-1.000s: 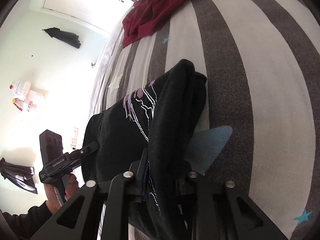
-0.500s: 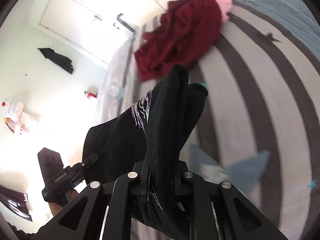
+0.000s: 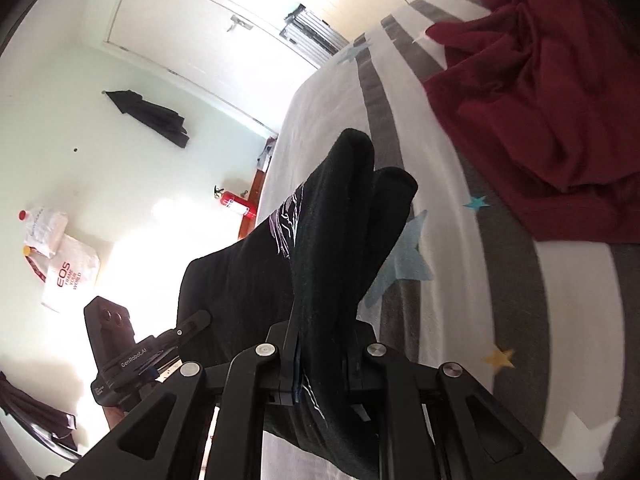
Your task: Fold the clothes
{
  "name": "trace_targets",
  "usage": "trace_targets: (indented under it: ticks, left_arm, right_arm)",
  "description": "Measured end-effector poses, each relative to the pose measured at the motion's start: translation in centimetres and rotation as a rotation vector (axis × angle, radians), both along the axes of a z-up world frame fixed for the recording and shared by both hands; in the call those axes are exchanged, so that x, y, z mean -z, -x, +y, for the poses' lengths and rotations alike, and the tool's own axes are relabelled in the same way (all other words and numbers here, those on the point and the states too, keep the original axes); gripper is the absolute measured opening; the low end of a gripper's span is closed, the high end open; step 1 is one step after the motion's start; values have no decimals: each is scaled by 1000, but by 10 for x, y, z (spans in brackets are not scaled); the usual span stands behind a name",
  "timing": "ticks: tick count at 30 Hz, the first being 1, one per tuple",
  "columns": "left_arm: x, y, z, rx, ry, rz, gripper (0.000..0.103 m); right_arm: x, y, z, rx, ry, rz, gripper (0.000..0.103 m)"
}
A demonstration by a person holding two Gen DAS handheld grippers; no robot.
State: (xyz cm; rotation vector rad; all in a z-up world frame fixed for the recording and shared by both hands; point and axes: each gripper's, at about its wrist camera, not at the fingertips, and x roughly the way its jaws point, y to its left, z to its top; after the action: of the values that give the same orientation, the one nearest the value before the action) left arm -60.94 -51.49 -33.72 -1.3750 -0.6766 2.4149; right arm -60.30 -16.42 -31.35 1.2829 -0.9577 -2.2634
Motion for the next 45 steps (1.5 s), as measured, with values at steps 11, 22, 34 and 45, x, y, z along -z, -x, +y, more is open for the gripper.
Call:
trace_targets:
  ticks: [11,22,34,45]
  left_arm:
    - [59,31,-31,-20,-4,-116,24]
    - [47,7,-74,-117,49,-92,66]
    - [12,3,-26,-79,545,35,25]
    - [5,43,39,-66,371,131,15]
  right_arm:
    - [62,52,-27,-3,-9,-137,12]
    - [64,33,13,-23,-8,-109,25]
    - [24,12,-6,-21,-458,6,6]
    - [-16,35,-106,-99,-486,207,5]
